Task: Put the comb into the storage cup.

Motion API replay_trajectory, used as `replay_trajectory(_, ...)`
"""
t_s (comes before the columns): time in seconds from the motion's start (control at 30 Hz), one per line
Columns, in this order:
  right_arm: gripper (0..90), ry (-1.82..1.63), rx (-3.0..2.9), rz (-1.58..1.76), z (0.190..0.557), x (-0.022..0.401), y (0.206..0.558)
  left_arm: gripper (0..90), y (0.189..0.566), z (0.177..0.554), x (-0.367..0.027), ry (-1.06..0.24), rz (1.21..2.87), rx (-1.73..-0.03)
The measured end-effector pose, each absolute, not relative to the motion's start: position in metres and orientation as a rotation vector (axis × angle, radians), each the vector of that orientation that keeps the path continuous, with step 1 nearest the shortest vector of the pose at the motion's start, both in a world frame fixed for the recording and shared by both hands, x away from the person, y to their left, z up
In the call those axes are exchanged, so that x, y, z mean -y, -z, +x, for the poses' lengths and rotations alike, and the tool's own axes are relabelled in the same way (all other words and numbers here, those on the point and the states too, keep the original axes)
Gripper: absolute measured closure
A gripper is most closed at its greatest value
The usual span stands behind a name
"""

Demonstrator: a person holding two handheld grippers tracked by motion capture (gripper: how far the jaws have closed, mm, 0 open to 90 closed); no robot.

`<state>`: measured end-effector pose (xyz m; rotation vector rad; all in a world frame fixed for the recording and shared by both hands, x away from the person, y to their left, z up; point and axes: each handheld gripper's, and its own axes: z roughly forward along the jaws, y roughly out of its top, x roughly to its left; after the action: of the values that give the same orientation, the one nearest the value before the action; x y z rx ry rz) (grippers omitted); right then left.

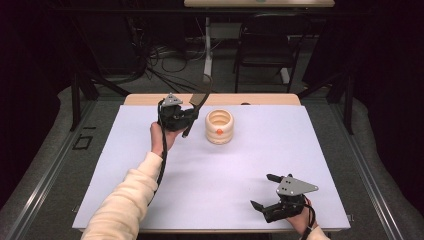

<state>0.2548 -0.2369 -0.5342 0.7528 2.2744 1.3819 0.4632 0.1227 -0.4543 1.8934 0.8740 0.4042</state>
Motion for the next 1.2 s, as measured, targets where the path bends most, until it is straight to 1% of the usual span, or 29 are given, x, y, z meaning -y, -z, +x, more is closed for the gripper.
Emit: replay_trajectory(1.2, 0.5, -1.385, -2.276, 0.767, 0.255, 0.237, 0.534, 72.3, 0.442, 0.47, -0.096, -0.423, 1.819, -0.838)
